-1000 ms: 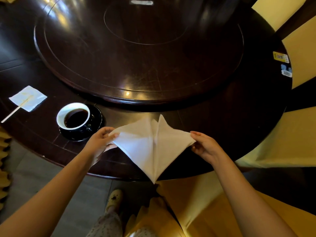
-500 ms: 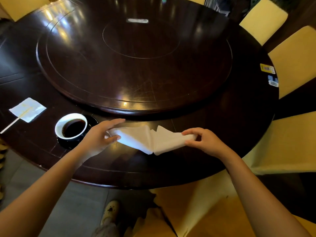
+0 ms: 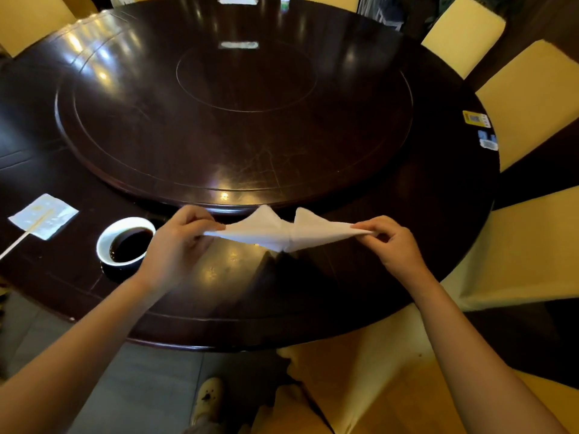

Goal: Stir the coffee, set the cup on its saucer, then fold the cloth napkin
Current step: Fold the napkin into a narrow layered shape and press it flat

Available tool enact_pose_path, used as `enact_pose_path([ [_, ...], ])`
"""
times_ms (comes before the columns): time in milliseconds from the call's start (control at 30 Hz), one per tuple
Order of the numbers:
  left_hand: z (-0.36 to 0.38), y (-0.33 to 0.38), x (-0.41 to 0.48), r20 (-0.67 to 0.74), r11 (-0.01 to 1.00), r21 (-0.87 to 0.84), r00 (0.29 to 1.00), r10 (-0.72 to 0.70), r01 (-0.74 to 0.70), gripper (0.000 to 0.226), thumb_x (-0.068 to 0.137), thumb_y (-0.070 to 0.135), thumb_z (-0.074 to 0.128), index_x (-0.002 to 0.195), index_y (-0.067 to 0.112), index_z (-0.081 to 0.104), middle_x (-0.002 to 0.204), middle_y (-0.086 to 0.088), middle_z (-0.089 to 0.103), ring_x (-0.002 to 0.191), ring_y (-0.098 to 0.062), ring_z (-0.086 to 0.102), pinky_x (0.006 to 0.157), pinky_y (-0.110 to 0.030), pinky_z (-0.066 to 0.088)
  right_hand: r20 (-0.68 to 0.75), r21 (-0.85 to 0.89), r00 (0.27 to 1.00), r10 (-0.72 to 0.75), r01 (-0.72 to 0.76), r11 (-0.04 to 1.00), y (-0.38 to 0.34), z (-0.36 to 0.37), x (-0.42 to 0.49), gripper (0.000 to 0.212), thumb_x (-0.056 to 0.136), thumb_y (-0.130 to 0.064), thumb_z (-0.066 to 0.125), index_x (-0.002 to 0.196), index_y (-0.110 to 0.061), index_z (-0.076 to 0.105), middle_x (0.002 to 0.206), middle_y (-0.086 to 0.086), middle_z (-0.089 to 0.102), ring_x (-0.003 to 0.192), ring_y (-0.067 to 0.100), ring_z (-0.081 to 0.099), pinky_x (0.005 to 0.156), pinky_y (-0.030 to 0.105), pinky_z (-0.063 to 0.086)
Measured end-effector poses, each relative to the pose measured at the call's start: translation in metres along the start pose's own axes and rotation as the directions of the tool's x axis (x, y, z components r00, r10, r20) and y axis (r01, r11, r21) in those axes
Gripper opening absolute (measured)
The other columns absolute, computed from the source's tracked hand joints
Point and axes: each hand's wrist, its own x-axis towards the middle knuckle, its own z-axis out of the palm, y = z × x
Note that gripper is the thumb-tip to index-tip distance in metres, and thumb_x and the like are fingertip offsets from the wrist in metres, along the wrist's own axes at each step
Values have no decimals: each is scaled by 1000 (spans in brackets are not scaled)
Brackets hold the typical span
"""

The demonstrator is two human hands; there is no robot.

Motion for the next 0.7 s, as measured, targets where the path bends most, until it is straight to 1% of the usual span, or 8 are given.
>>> enact_pose_path([
  [67, 12, -2, -19, -7, 1000, 13, 1000, 6, -6, 22, 85, 20, 55, 95, 9, 71, 97, -4, 58, 83, -7, 54, 70, -12, 39, -31, 65, 999, 23, -21, 998, 13, 14, -16, 18, 82, -2, 63, 94, -14, 70, 92, -1, 59, 85, -3, 56, 76, 10, 44],
  [133, 29, -15, -46, 65, 1000, 13, 998, -19, 19, 27, 86, 23, 48, 93, 7, 70, 98, -9, 60, 85, -15, 57, 71, -20, 42, -25, 68, 999, 40, -38, 997, 34, 35, -37, 22, 82, 2, 63, 96, -14, 70, 90, -4, 57, 85, -6, 56, 76, 9, 42],
  [233, 50, -38, -91, 214, 997, 48, 974, -75, 66, 25, 82, 20, 46, 93, 9, 66, 100, -10, 59, 86, -23, 60, 72, -26, 46, 62, -91, 992, 112, -106, 990, 74, 71, -75, 30, 81, -2, 62, 96, -27, 69, 91, -17, 56, 88, -1, 52, 81, 15, 39],
  [300, 57, -46, -114, 317, 993, 89, 943, -100, 76, 23, 80, 18, 44, 92, 12, 62, 98, -9, 60, 83, -26, 60, 68, -31, 48, 128, -205, 973, 192, -163, 965, 90, 89, -98, 35, 81, 1, 60, 98, -28, 70, 93, -18, 55, 92, 5, 48, 84, 22, 38],
  [433, 62, -55, -130, 429, 992, 99, 897, -108, 72, 39, 70, 9, 35, 98, 13, 60, 99, -8, 63, 88, -28, 59, 68, -40, 51, 92, -246, 960, 266, -237, 940, 88, 97, -113, 41, 79, 7, 51, 92, -28, 67, 97, -20, 53, 98, 3, 42, 88, 24, 37],
  [567, 69, -49, -110, 366, 958, 71, 886, -284, 278, 32, 77, 0, 54, 107, 8, 61, 102, -12, 66, 94, -32, 60, 78, -44, 50, -46, -230, 935, 352, -353, 907, 70, 108, -97, 28, 85, -4, 51, 104, -22, 63, 102, -7, 49, 104, 15, 46, 93, 34, 43],
  [633, 76, -40, -88, 379, 928, 4, 858, -347, 373, 28, 83, 7, 59, 111, 8, 60, 105, -11, 65, 95, -27, 60, 80, -39, 48, -115, -185, 917, 383, -399, 898, 59, 122, -82, 23, 91, -18, 50, 110, -22, 61, 104, -3, 46, 104, 19, 50, 92, 34, 44],
  [700, 88, -30, -64, 427, 908, -40, 829, -362, 417, 26, 87, 18, 59, 113, 11, 60, 105, -8, 65, 93, -20, 59, 79, -31, 46, -109, -224, 925, 363, -379, 898, 48, 140, -64, 22, 92, -27, 49, 110, -20, 61, 101, -5, 49, 107, 20, 48, 94, 38, 43],
])
